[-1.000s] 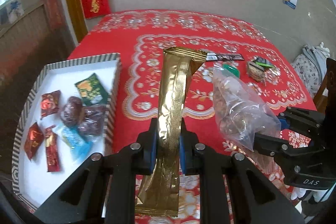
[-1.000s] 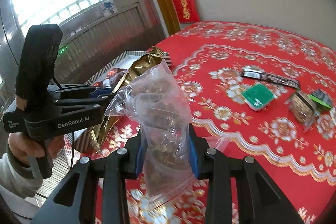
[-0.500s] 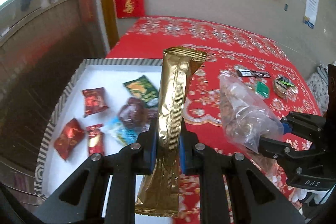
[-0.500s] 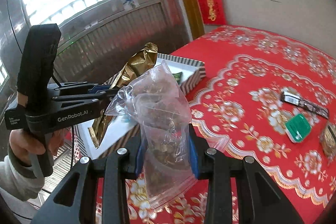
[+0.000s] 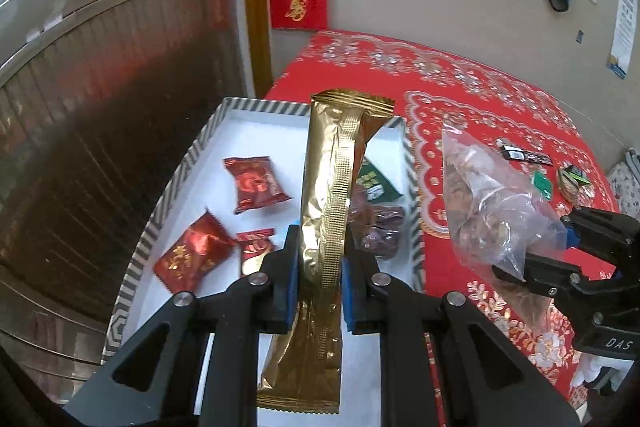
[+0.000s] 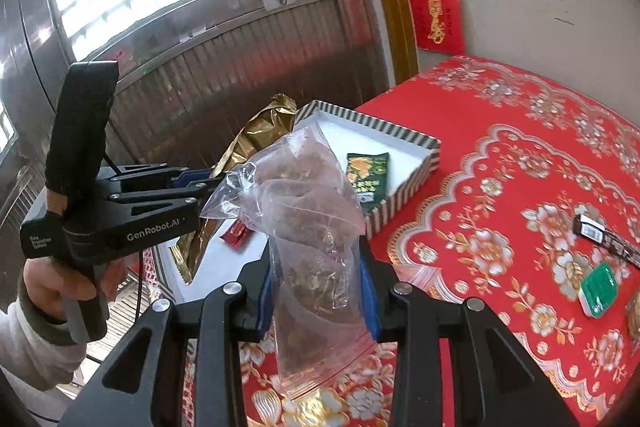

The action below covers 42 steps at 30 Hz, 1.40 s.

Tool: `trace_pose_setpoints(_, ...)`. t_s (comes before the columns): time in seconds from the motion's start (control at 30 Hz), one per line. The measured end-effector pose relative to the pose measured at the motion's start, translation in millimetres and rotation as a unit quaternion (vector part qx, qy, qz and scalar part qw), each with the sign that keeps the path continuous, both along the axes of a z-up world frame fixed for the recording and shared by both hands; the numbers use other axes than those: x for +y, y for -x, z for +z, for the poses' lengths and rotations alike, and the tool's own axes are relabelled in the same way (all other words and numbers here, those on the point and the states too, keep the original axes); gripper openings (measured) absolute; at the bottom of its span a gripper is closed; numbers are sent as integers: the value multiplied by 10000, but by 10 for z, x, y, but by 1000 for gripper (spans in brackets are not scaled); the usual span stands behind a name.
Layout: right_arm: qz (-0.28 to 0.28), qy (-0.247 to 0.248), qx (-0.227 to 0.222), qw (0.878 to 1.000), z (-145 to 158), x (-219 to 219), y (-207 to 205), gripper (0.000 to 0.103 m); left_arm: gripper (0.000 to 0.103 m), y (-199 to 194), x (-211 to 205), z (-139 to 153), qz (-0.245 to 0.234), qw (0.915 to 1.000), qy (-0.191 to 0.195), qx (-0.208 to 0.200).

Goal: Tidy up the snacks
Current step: 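Carry the gold packet and nut bag over the tray and open both tools, then withdraw both tools from the tray toward the remaining snacks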

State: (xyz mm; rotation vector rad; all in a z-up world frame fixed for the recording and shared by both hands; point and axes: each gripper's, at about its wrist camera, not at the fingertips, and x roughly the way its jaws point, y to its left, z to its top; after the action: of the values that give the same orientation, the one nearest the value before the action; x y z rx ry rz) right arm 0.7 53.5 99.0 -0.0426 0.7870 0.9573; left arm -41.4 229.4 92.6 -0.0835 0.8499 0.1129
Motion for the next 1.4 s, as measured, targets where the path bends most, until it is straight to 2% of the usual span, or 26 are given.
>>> trace_pose_setpoints(0.57,372,-136,267,9989,6,675,-57,35,19,140,478,-168,494,9986,-3,180)
trace_pose_setpoints(0.87,387,20,355,9986,-123,677,8,36,19,171,567,-348,608,9973,115,404)
trace_pose_setpoints(0.97,389,19,367,9986,-165,620,56,36,21,172,548,-429,697,9964,10,484)
trace_pose_setpoints(1.0,372,34,360,9987,-172,603,71,37,26,168,555,-444,712,9961,21,515)
trace_pose_setpoints(1.07,343,3,360,9988,-182,543,101,42,47,161,581,-485,769,9952,133,588)
trace_pose_setpoints(1.1,309,-76,349,9989,-180,480,120,45,63,166,594,-486,800,9951,166,561)
trace_pose_setpoints(1.17,219,-221,292,9991,-157,338,141,46,68,195,598,-447,919,9949,67,416)
trace_pose_setpoints(1.23,36,-306,149,9994,-105,144,165,53,73,194,593,-404,971,9946,-44,373)
trace_pose_setpoints(1.3,-263,-340,-126,9990,-13,-110,201,70,78,222,580,-332,996,9947,-36,251)
trace_pose_setpoints(1.33,-432,-372,-302,9979,41,-258,231,72,79,236,567,-298,1002,9948,-18,190)
trace_pose_setpoints(1.4,-727,-520,-601,9942,134,-577,290,82,79,253,513,-224,962,9953,29,73)
